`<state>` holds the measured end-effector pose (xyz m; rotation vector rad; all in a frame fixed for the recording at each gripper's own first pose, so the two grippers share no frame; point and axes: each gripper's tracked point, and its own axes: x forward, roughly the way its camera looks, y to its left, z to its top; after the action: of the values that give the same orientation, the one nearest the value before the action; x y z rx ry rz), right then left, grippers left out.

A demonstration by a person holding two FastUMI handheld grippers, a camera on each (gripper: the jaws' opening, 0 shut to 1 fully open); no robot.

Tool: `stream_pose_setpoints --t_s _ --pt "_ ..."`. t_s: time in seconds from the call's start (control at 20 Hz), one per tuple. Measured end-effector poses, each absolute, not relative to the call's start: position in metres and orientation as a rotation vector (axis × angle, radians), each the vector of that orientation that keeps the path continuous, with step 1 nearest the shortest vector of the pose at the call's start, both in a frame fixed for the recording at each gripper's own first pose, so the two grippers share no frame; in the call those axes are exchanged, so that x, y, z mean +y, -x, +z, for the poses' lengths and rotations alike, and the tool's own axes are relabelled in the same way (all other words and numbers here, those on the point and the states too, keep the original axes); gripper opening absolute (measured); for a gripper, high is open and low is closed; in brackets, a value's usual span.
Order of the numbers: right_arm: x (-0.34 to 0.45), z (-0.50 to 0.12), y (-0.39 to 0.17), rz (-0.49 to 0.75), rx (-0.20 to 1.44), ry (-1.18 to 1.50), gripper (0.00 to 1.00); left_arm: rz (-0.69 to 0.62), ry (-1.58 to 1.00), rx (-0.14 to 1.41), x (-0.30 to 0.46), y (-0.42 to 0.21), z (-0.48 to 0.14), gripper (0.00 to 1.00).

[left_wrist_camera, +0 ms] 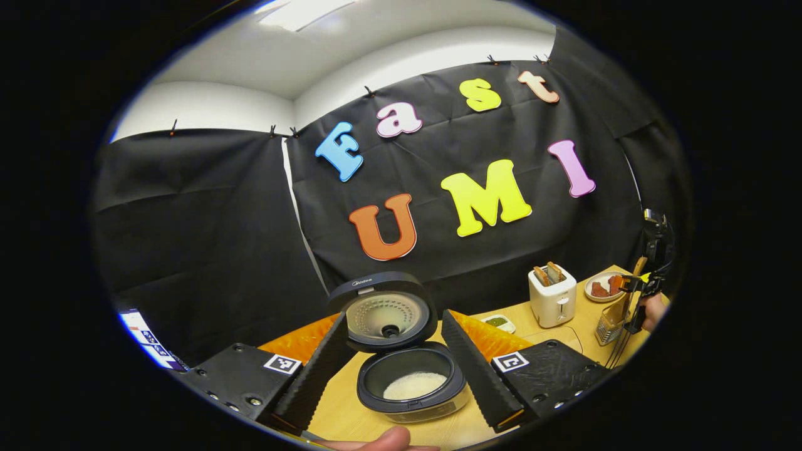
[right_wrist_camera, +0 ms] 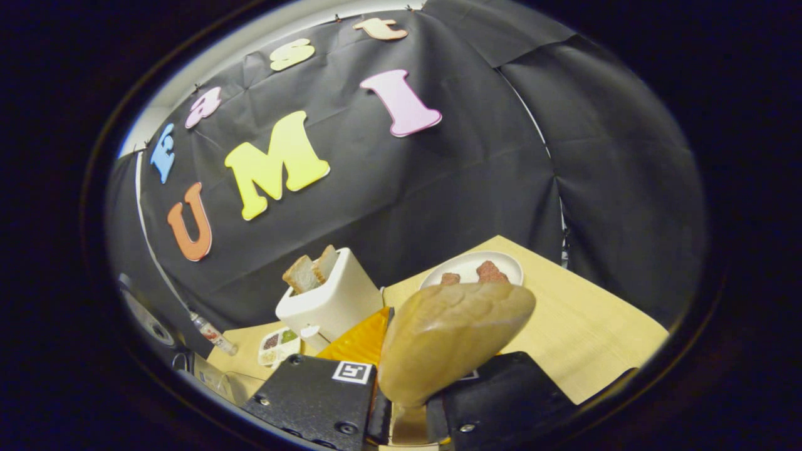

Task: Close the left gripper, press the button to open the rice cooker; take a wooden spoon from the chopstick holder with the right hand, scoop a spoonful of rice and pour it into the rice cooker, then put the wooden spoon back into the chopstick holder.

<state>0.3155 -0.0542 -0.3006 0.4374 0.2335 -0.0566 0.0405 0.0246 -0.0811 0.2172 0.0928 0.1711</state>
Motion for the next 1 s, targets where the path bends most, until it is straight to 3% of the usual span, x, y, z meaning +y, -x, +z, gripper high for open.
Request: stream_pose_setpoints --t_s 0.55,0.6,0.75,0.85,1.0 --pt "-0.070 -0.346 -0.302 -0.134 0.324 -0.405 0.24 0.160 -0.232 0.104 0.027 -0.044 -0.085 0.96" --pt "-0.072 -0.348 -0.299 -0.147 0.331 -0.395 0.32 0.158 -0.232 0.102 0.027 -0.044 -0.085 0.96" --pt "-0.079 -0.349 -0.294 -0.174 0.354 -0.338 0.94 0.156 -0.243 0.097 0.028 -0.042 -0.083 0.95" --pt "-0.080 -0.338 -0.286 -0.170 0.340 -0.315 1.00 0.155 -0.240 0.096 0.029 -0.041 -0.084 0.95" --pt "-0.087 -0.314 -0.273 -0.182 0.315 -0.249 1.00 0.154 -0.225 0.100 0.032 -0.042 -0.083 0.96"
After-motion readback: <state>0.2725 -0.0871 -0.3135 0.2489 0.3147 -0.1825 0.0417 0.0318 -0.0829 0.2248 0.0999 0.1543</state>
